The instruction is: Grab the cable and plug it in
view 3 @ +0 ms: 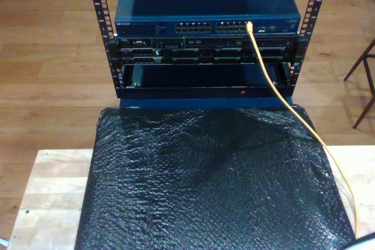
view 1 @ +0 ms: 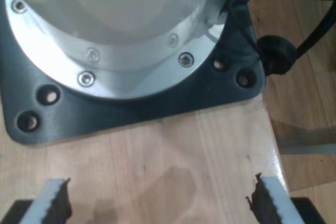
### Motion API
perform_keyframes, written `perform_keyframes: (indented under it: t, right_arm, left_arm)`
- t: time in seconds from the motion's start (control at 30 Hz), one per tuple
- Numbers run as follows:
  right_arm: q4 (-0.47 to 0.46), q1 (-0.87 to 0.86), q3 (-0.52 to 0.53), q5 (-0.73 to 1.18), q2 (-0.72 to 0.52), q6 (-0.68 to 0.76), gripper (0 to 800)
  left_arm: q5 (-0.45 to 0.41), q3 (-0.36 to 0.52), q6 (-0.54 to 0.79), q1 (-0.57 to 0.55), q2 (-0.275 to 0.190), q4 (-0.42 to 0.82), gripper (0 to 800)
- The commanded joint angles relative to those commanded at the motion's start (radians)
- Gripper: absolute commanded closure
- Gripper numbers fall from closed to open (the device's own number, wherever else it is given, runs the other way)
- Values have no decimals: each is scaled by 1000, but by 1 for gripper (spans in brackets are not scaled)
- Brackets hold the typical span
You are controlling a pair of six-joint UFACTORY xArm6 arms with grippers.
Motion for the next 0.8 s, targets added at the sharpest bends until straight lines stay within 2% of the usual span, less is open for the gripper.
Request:
perform_keyframes:
  t: [0.13, 0.33, 0.5, 0.8]
  right_arm:
    - [18, -60, 14, -31, 29, -54, 0]
    - [104, -66, 26, -43, 55, -120, 0]
    - [133, -64, 41, -77, 54, -144, 0]
    - [135, -69, 49, -98, 48, -143, 0]
  left_arm:
    - [0, 0, 0, 0, 0, 0, 0]
    - [0, 0, 0, 0, 0, 2, 0]
    - [0, 0, 0, 0, 0, 2, 0]
    - [0, 0, 0, 0, 0, 2, 0]
